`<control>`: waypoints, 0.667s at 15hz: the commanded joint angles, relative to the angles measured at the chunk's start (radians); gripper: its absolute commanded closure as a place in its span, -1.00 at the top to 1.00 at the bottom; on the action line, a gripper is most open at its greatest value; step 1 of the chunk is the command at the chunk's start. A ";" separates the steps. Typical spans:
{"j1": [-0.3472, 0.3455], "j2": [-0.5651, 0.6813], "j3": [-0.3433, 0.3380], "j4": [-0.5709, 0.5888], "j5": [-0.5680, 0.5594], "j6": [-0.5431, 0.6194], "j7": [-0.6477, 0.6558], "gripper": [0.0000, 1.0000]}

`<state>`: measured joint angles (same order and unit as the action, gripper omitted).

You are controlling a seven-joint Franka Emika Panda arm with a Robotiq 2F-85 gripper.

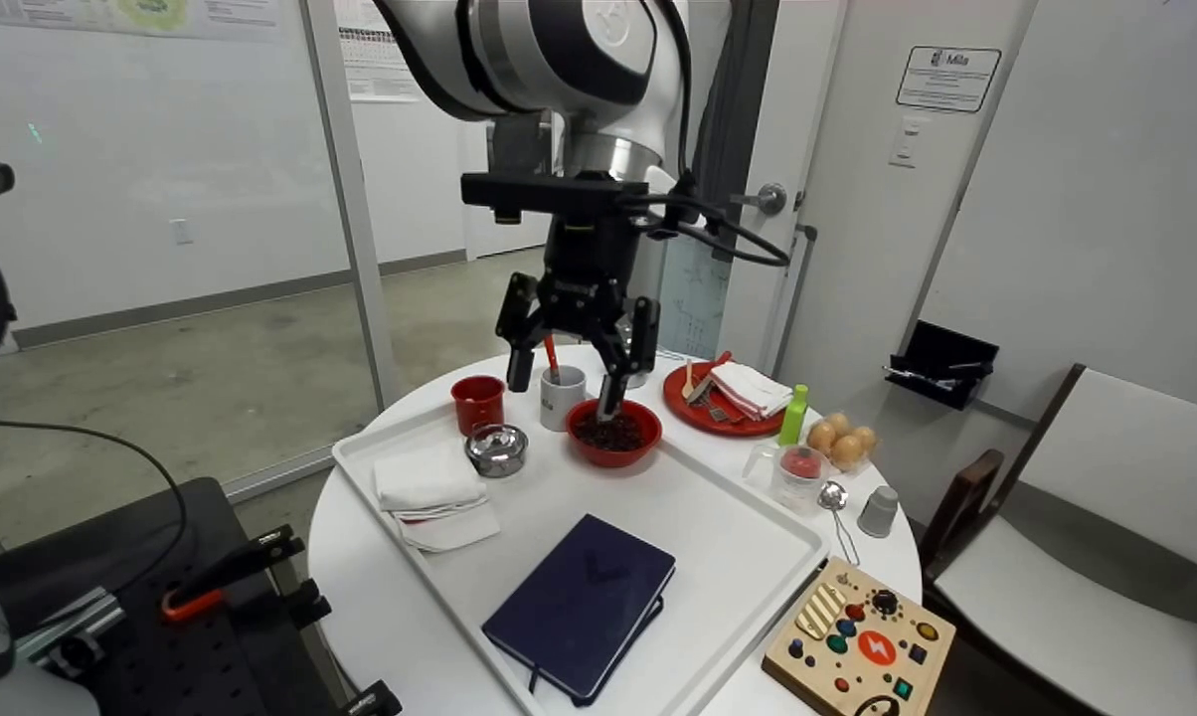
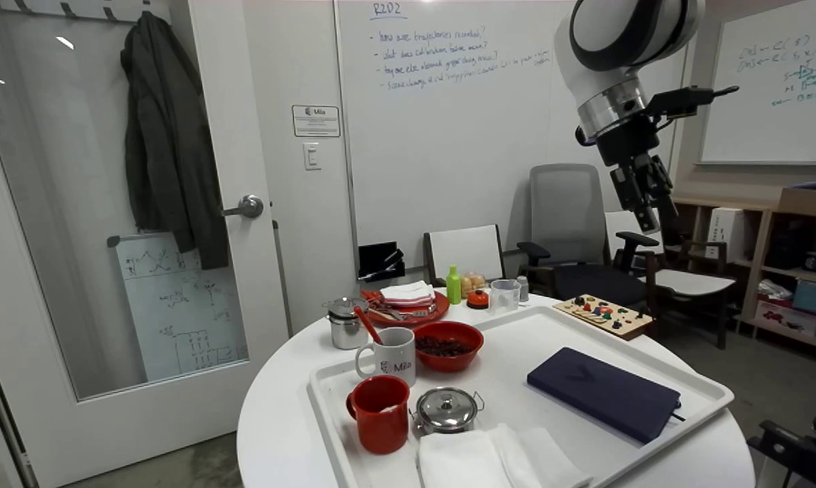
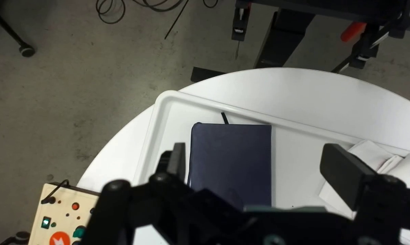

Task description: Open the blue book

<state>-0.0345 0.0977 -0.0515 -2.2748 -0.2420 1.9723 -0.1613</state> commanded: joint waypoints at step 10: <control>-0.215 0.601 0.058 0.389 0.259 -0.027 -0.589 1.00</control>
<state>-0.1967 0.5246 -0.0322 -2.0773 -0.0396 2.0707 -0.6547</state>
